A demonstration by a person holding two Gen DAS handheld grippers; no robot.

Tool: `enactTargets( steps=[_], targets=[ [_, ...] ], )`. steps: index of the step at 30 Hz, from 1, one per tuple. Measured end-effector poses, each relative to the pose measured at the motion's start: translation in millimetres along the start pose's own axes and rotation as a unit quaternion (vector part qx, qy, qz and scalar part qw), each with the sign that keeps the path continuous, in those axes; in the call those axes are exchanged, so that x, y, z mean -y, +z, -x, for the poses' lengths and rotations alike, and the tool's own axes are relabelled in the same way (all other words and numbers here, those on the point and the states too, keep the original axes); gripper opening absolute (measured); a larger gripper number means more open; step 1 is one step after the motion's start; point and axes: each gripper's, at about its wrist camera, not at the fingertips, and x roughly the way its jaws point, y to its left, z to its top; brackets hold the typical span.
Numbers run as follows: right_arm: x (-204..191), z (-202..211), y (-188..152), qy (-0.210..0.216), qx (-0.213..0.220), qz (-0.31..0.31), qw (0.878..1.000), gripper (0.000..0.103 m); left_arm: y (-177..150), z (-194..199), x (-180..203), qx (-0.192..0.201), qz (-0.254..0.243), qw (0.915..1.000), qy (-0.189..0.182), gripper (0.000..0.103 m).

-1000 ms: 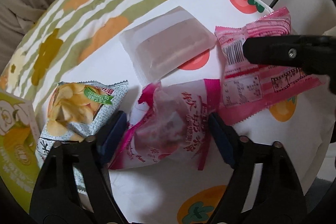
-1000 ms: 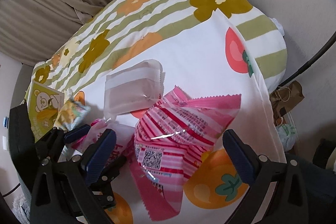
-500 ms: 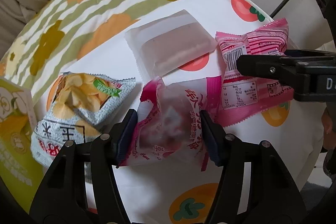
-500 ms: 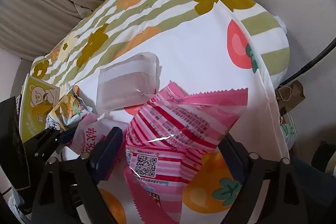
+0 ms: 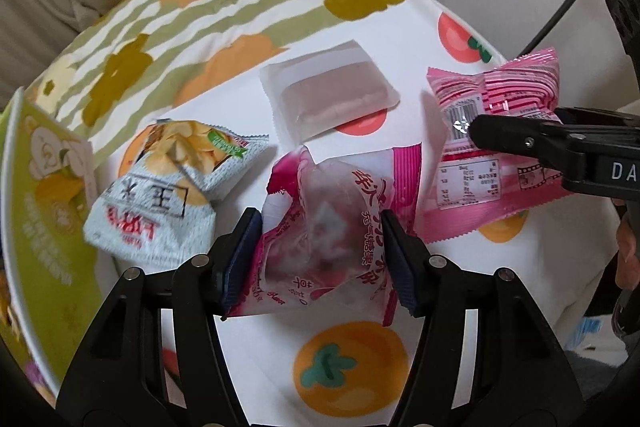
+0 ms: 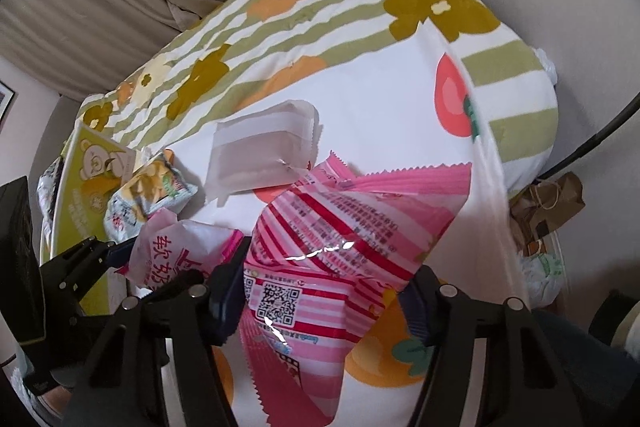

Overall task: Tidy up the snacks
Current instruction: 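Grasp a pink wafer packet with each gripper, then carry both pink packets over the box and open both grippers to drop them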

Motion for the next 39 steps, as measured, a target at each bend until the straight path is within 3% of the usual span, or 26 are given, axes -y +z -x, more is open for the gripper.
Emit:
enactTargets(
  steps=[10, 13, 19, 28, 39],
  targets=[
    [-15.0, 65.0, -8.4, 0.004, 0.042, 0.069, 0.997, 0.060, -10.9, 82.9, 11.9, 0.074, 0.057, 0.9954, 0.021, 0.057],
    [-27.0, 85.6, -9.7, 0.011, 0.056, 0.107, 0.993, 0.060, -14.2, 120.9, 9.5, 0.107, 0.091, 0.9898, 0.026, 0.057],
    [-59.0, 117.6, -9.8, 0.042, 0.083, 0.180, 0.979, 0.060, -26.6, 184.0, -6.4, 0.161, 0.130, 0.9755, 0.074, 0.057],
    [-134.5, 124.5, -19.7, 0.090, 0.103, 0.237, 0.962, 0.060, -66.4, 227.2, -77.9, 0.191, 0.193, 0.9565, 0.107, 0.057],
    [-247.5, 93.7, -39.5, 0.119, 0.103, 0.265, 0.951, 0.060, -127.4, 225.9, -206.8, 0.144, 0.244, 0.9489, 0.139, 0.057]
  ],
)
